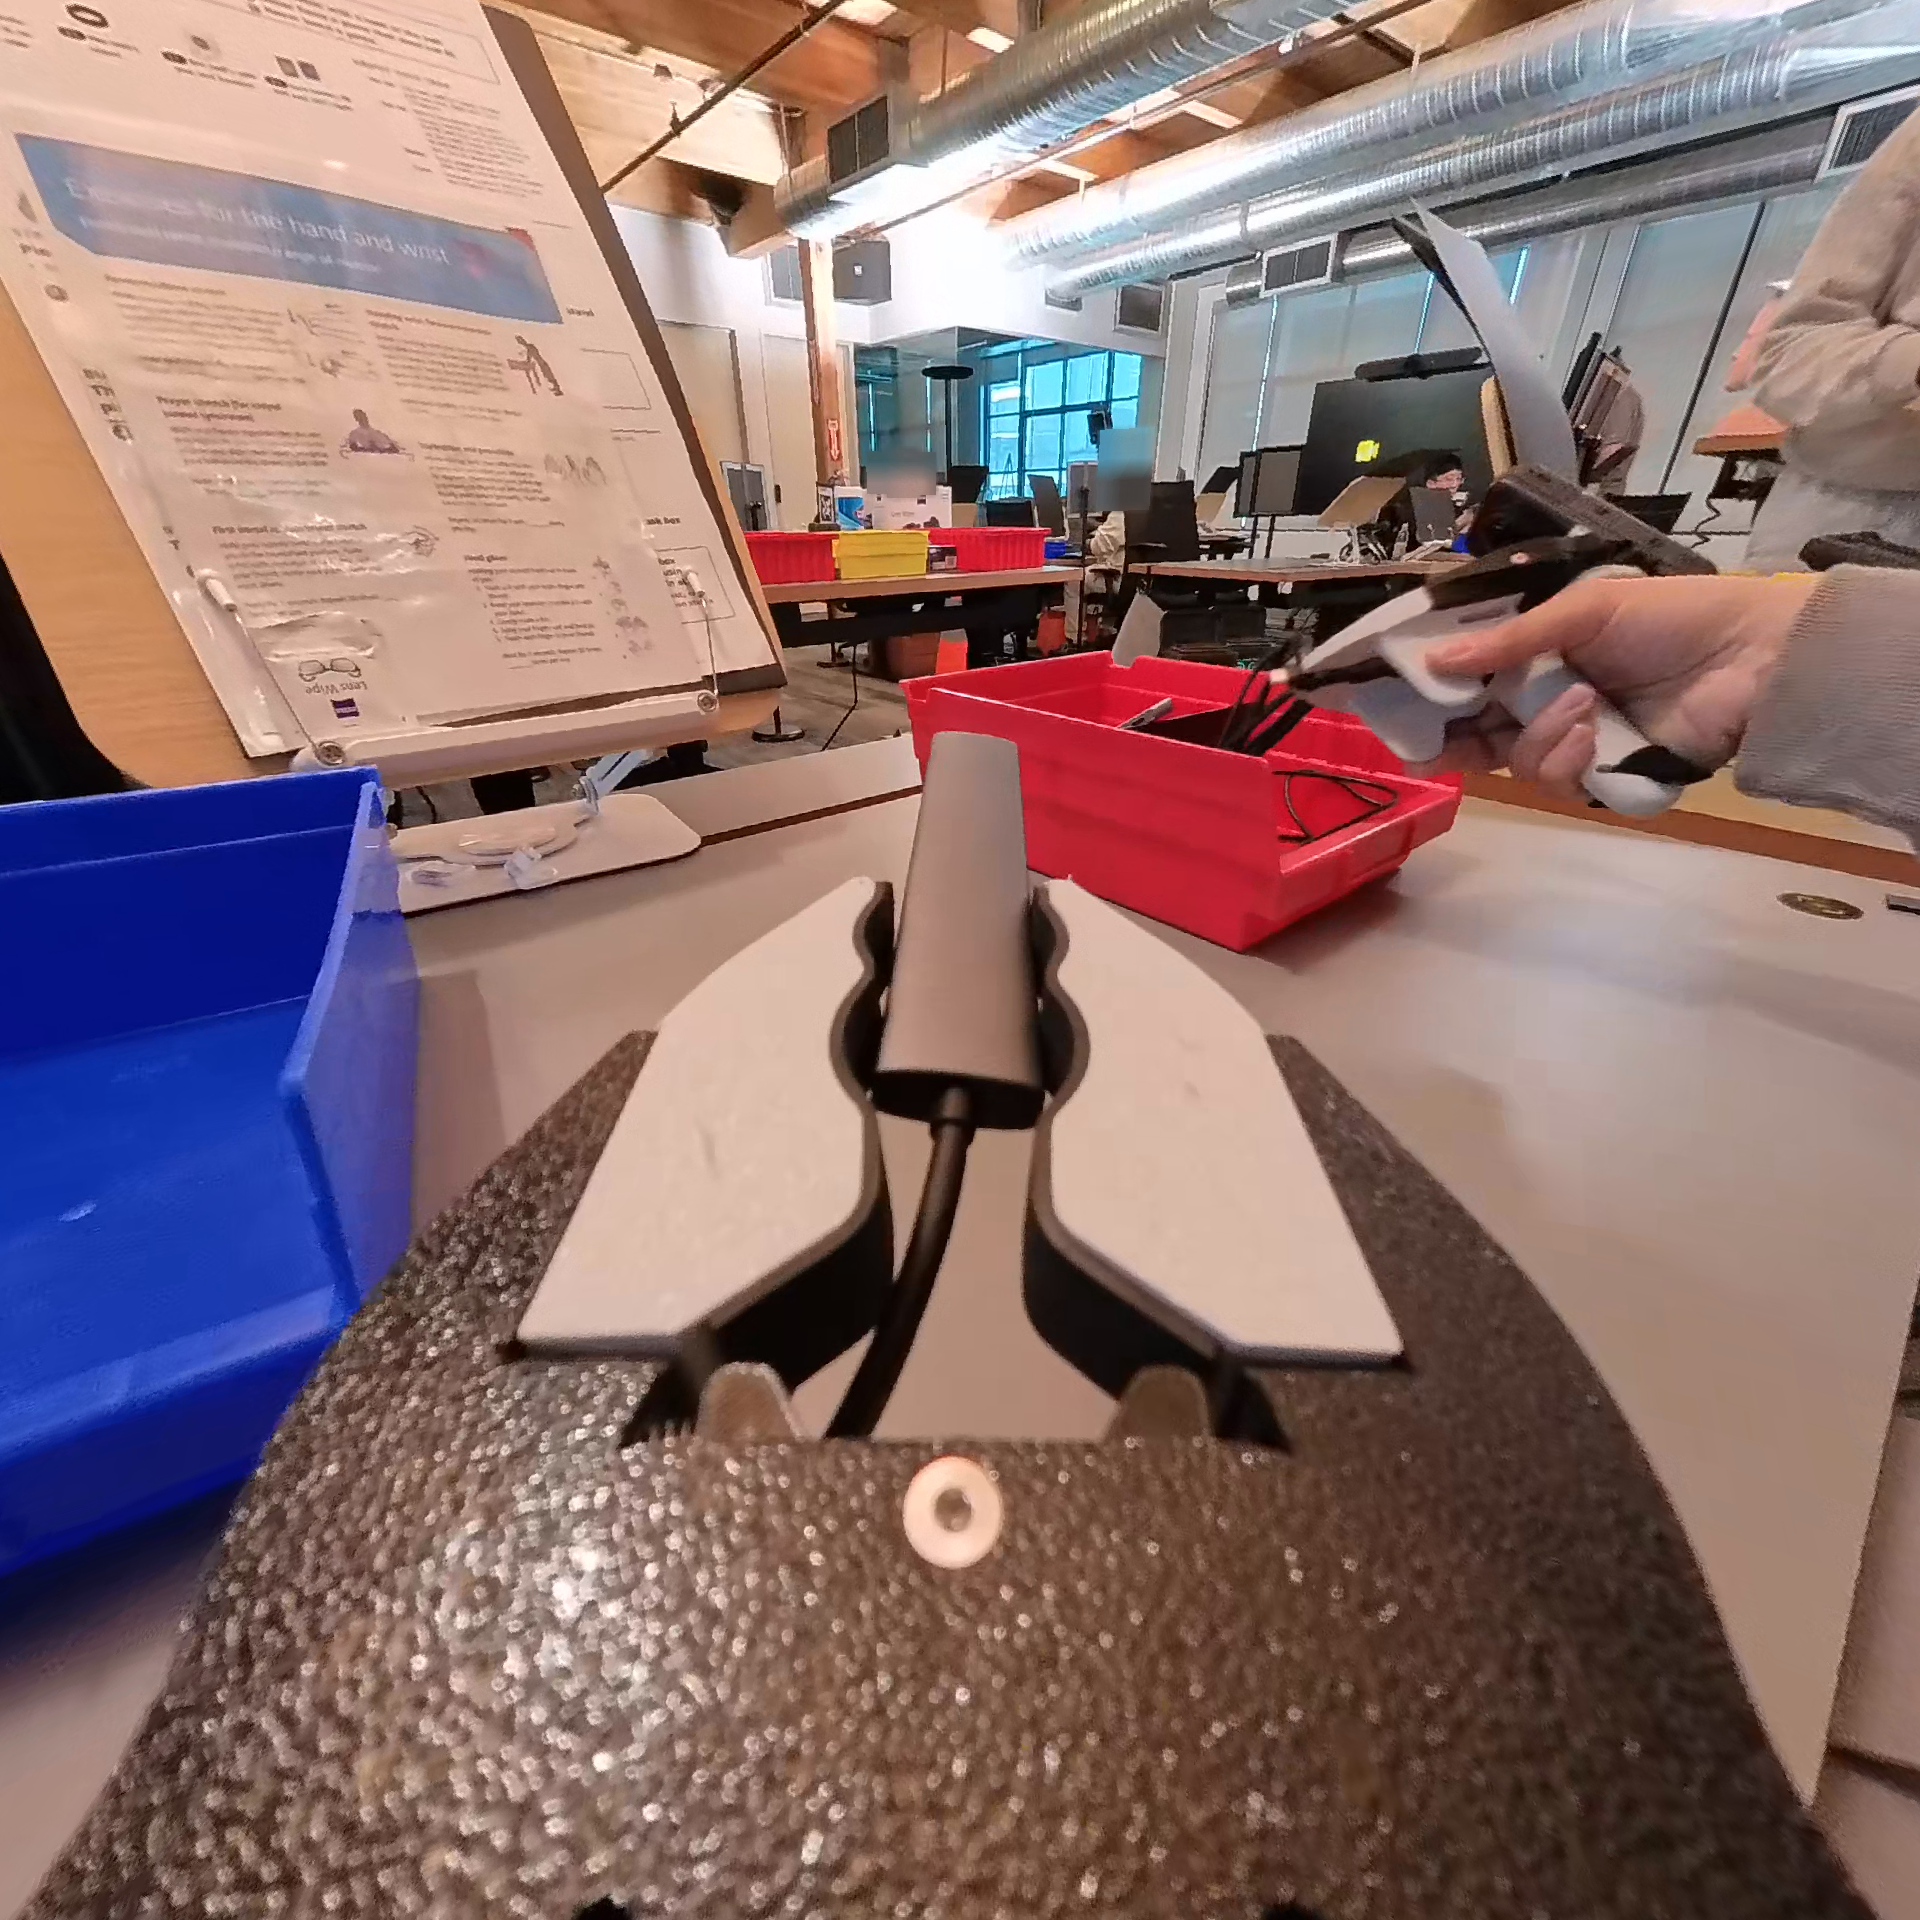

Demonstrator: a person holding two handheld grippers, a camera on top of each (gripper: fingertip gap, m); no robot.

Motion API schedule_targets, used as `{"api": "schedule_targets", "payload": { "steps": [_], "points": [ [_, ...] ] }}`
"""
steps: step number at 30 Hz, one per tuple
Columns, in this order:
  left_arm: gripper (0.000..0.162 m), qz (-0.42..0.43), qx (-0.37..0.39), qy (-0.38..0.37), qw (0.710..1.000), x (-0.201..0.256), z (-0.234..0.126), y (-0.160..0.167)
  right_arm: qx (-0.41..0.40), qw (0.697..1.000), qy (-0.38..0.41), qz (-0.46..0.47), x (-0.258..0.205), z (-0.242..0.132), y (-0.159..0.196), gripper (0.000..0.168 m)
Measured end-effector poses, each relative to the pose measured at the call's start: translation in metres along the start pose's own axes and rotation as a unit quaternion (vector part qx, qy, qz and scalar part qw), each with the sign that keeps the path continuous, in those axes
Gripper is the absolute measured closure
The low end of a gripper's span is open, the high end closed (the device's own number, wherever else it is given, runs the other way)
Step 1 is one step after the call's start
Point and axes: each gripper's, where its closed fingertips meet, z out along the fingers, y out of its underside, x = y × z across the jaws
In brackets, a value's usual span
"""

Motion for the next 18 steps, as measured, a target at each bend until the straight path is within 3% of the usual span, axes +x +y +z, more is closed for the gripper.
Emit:
{"api": "schedule_targets", "payload": {
  "steps": [3,5,7,10,12,15,18],
  "points": [
    [0.137,-0.006,0.0,0.003,1.0,0.001,0.001,0.002,0.01,0.988,0.147,-0.039,0.037,-0.002,-0.013,0.16],
    [0.137,-0.006,-0.003,0.003,1.0,0.003,0.002,0.004,-0.011,0.965,0.248,-0.087,0.067,-0.008,-0.017,0.16],
    [0.137,-0.004,-0.005,0.006,1.0,0.005,0.003,0.005,-0.054,0.947,0.294,-0.119,0.08,-0.003,-0.008,0.16],
    [0.137,-0.005,-0.004,0.008,1.0,0.006,0.003,0.004,-0.154,0.864,0.419,-0.232,0.106,-0.01,-0.002,0.16],
    [0.137,-0.004,-0.006,0.01,1.0,0.007,0.003,0.005,-0.2,0.837,0.444,-0.25,0.108,-0.007,0.003,0.158],
    [0.137,-0.006,-0.005,0.012,1.0,0.008,0.003,0.005,-0.197,0.81,0.471,-0.288,0.104,-0.011,-0.01,0.132],
    [0.137,-0.006,-0.005,0.015,1.0,0.008,0.002,0.004,-0.175,0.818,0.456,-0.303,0.084,-0.021,-0.019,0.098]
  ]
}}
